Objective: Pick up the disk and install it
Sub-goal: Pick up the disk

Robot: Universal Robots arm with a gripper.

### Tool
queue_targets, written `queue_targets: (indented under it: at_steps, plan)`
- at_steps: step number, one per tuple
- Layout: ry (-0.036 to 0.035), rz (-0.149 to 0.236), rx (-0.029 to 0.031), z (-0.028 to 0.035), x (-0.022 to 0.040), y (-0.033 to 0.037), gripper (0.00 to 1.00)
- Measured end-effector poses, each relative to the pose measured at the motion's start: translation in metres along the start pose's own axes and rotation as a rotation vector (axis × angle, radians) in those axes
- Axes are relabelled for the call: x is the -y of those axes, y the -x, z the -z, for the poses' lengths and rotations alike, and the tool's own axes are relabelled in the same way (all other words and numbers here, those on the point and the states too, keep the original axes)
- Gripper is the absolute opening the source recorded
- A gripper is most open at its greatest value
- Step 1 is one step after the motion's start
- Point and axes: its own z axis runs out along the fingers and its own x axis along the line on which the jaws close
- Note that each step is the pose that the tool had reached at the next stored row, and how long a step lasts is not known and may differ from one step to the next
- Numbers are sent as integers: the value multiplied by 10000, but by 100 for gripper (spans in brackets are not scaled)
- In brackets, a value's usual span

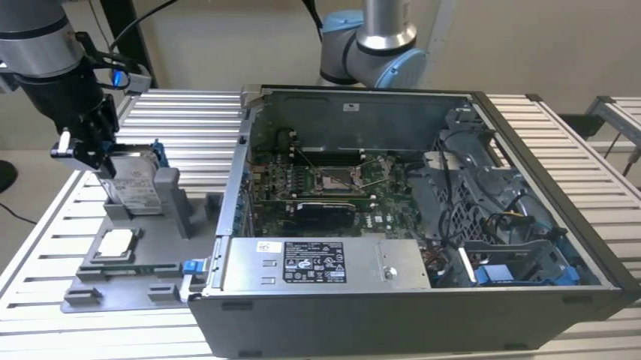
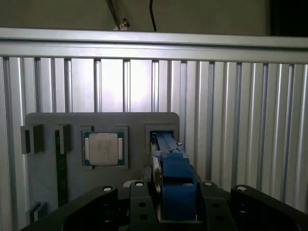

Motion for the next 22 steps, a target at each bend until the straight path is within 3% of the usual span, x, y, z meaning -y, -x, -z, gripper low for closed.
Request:
queue_targets:
  at_steps: [10,11,14,22]
  plan:
    - [0,0,-37,1,0,0,0]
    - [0,-1,-72,0,0,1,0]
    - [14,-3,-260,1,0,0,0]
    - [15,-3,-282,5,0,1,0]
